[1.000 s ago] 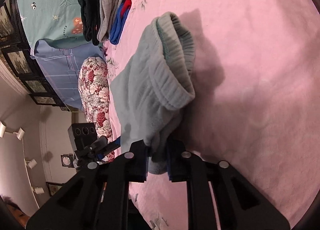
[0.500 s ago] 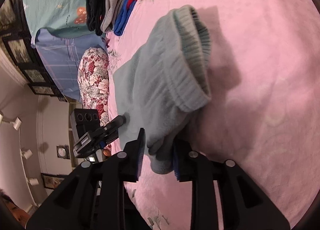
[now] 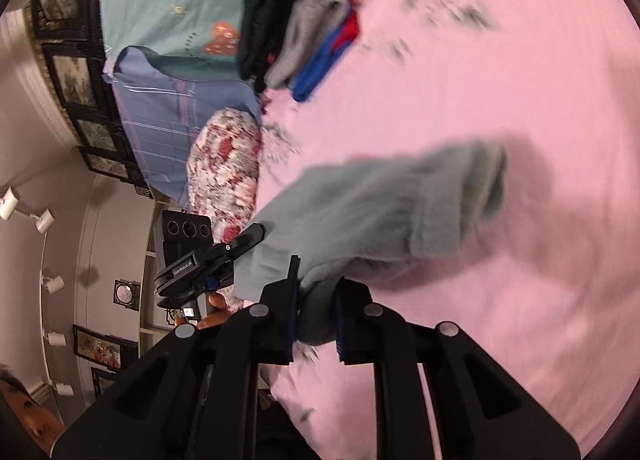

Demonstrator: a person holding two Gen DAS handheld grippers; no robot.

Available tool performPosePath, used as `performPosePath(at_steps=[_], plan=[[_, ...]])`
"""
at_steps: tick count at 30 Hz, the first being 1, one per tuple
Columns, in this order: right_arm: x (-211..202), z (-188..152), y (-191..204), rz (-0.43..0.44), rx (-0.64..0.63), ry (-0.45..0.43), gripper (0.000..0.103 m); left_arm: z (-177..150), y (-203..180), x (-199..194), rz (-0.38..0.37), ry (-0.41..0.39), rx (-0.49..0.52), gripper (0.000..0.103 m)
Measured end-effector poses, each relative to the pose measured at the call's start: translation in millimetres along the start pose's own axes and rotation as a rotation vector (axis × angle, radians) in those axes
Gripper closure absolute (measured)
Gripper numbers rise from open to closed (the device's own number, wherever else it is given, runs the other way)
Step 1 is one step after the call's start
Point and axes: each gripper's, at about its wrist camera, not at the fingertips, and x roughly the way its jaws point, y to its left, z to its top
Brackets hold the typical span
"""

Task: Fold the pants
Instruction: 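Lift the bundle with both grippers and carry it onto the clothes stack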

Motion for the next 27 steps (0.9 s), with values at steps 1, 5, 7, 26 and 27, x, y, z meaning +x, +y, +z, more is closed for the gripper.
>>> performPosePath(at_steps=[1,5,7,26,27], plan=[[0,16,12,0.001,-0.029,-0.009,0.089,25,-10,-10,0.003,-0.026,0.022,0.091],[1,96,73,0.009,-0.149,-0.063,0.090,126,-60,-45,0.079,-0.146,0.135,0.091],[3,148,127,-0.002,-0.263,-0.113,0.090,182,-91,-69,0.122,-0.247,0.201,0.091],[181,339,86,-0.174,-0.178,-0.127,0.080,290,53,-16,0.341,-0.283,0.019,0.025],[177,339,93,-0.181,-0.147,-0.103,0.074,285,38,-28,0.393,-0.321,0.049,0.017]])
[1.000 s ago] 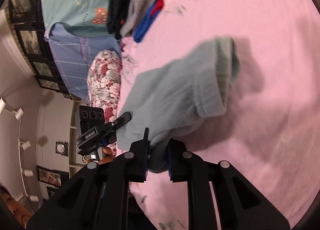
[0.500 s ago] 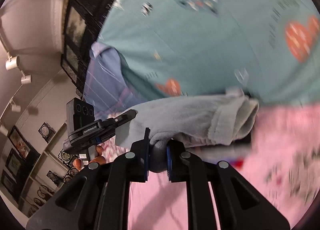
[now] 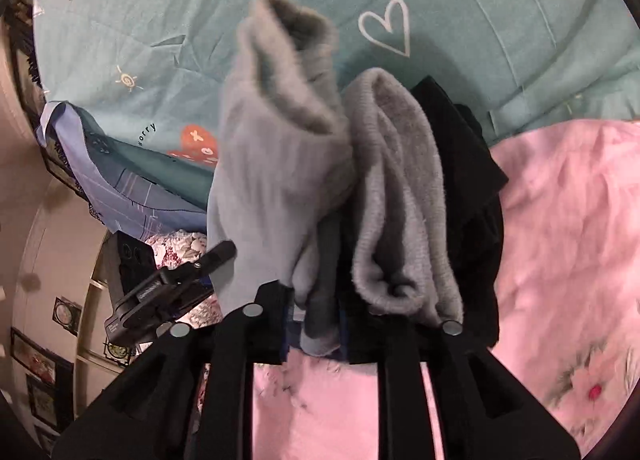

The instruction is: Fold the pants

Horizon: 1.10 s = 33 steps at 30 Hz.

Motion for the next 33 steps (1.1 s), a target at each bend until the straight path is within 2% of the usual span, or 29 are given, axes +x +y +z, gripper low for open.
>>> performPosePath(at_steps=[2,3,5,6,8,9,12,13,15,17,19,22,26,30,33], plan=[[-17,0,16,-0.039,0.023,0.017,0.040,-4,-24,-42,0.037,-0.066,0.066,0.012],[-35,-3,30,-0.077,0.005,-0.015,0.031,-10,-37,-62,0.062,-0.087,0.099,0.005],[-71,-16,61,-0.112,-0.078,-0.078,0.024,-31,-70,-105,0.151,-0.159,0.189,0.003],[-91,-27,81,-0.160,-0.156,-0.111,0.017,-44,-84,-122,0.195,-0.192,0.236,0.002],[-121,-50,110,-0.300,-0.278,-0.175,0.010,-88,-110,-157,0.305,-0.265,0.354,0.002],[-136,-72,127,-0.379,-0.363,-0.216,0.004,-118,-121,-169,0.359,-0.299,0.406,0.002],[-159,-141,144,-0.480,-0.565,-0.271,0.001,-183,-128,-184,0.412,-0.307,0.482,0.002],[-161,-166,140,-0.490,-0.608,-0.271,0.001,-210,-126,-180,0.419,-0.295,0.498,0.002],[-164,-217,118,-0.441,-0.649,-0.282,0.001,-250,-128,-171,0.451,-0.292,0.503,0.002],[-157,-259,88,-0.407,-0.636,-0.290,0.001,-276,-120,-160,0.389,-0.253,0.479,0.002],[-149,-284,65,-0.436,-0.597,-0.289,0.001,-293,-115,-153,0.359,-0.239,0.424,0.002],[-131,-305,40,-0.444,-0.508,-0.246,0.001,-306,-112,-137,0.379,-0.248,0.398,0.002],[-128,-327,20,-0.414,-0.422,-0.287,0.001,-322,-112,-119,0.451,-0.248,0.461,0.002],[-121,-335,13,-0.525,-0.449,-0.292,0.001,-326,-107,-113,0.448,-0.248,0.453,0.002],[-113,-332,-2,-0.520,-0.401,-0.243,0.001,-326,-101,-109,0.443,-0.240,0.442,0.002]])
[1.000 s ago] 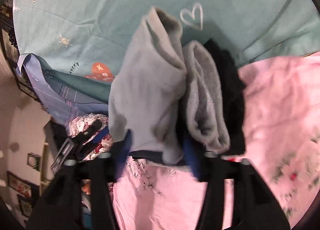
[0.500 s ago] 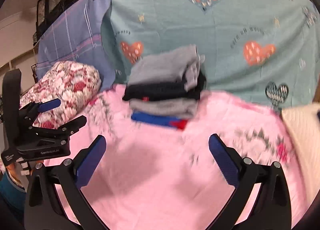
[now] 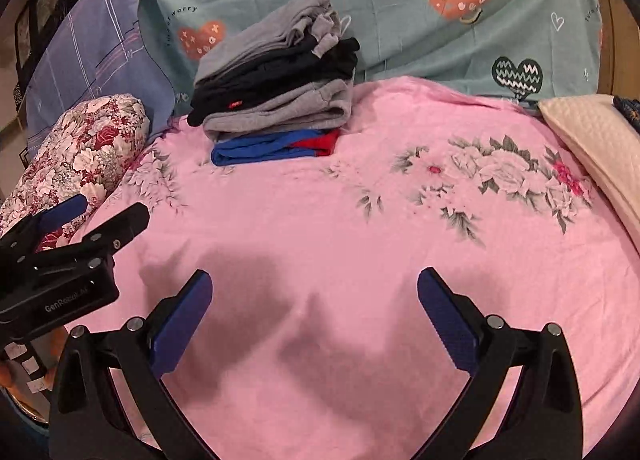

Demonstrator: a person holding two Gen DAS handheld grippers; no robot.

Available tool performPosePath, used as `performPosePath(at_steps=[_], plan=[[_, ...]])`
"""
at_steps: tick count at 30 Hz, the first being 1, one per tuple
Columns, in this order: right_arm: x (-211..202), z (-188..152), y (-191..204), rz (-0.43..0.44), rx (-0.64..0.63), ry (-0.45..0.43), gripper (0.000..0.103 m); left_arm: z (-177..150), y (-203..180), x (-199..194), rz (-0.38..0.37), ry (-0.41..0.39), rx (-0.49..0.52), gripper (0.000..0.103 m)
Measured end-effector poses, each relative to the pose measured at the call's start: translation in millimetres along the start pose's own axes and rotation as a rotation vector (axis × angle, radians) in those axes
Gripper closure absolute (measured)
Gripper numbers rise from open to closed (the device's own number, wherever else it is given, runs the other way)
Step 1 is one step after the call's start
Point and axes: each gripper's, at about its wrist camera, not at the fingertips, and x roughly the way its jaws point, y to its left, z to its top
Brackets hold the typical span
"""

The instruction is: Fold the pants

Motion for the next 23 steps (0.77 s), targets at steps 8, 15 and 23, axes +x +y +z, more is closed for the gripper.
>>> performPosePath(at_steps=[8,15,23], plan=[[5,-4,-2,0.018,0.028,0.020,0.001,-5,13,3,0.012,0.010,-0.068,0.002],[8,-8,7,-0.014,-0.025,0.023,0.001,-7,11,7,0.014,0.031,-0.061,0.002],[5,-10,8,-0.094,-0.050,-0.017,0.001,-10,17,17,0.028,0.073,-0.098,0.002]])
